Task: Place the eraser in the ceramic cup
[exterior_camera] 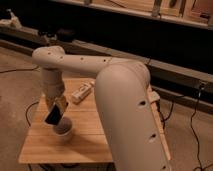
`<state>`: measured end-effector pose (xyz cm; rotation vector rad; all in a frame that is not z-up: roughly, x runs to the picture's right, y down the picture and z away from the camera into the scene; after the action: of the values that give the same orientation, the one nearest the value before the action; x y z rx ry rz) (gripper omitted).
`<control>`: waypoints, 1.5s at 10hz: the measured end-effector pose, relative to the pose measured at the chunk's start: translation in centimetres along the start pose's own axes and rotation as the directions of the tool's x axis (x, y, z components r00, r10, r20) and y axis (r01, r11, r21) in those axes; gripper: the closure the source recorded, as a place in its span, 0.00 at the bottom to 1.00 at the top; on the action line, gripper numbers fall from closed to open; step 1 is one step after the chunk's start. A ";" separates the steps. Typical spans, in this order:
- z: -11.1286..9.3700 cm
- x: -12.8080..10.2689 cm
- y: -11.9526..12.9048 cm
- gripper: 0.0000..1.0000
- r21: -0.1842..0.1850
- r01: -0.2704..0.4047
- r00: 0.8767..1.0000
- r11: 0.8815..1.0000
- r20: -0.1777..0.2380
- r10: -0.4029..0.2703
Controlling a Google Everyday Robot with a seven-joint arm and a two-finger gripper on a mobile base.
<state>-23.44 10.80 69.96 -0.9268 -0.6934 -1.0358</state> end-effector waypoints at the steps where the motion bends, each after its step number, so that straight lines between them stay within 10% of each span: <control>1: 0.7 -0.5 -0.2 1.00 -0.007 -0.008 1.000 1.000 -0.006 0.008; 12: 3.9 -1.8 1.5 1.00 0.008 -0.154 0.987 0.988 -0.037 0.154; 15: 4.0 -1.5 2.5 0.82 0.008 -0.184 0.982 0.983 -0.029 0.184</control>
<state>-21.95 15.53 69.78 -0.9508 -0.5743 -0.8814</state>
